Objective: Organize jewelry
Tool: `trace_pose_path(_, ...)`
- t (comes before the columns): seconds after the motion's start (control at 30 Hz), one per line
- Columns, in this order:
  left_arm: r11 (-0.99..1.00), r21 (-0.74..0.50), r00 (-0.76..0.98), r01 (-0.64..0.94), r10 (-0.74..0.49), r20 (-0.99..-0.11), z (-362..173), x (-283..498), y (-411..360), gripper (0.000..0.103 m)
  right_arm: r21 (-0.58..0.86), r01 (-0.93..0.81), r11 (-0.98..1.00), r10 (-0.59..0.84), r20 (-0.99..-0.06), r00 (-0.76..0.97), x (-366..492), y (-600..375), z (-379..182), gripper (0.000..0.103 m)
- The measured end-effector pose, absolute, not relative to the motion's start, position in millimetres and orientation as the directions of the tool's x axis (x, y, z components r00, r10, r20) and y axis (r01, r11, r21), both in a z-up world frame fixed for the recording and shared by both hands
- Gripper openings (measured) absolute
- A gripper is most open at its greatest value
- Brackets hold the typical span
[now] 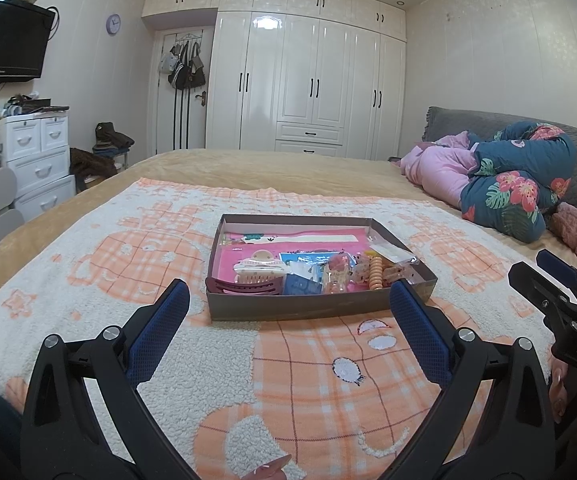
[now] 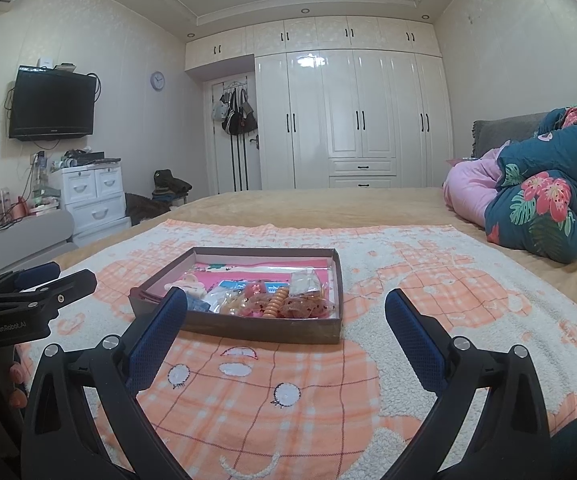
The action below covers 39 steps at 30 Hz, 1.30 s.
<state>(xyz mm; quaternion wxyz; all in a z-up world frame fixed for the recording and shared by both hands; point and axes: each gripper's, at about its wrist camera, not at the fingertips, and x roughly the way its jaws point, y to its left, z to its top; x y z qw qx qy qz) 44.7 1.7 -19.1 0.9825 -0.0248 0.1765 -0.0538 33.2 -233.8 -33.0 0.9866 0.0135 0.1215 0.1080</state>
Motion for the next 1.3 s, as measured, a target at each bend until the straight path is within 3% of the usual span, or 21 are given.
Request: trace_pose_path(1.3, 0.993, -0.069, 0.932, 0.097, -0.115, -0.344, -19.4, 45.5, 2.5, 0.092, 0.054, -0.212, 0.976, 0.219, -0.24, 0.946, 33.4, -231.8, -34.7, 0.097)
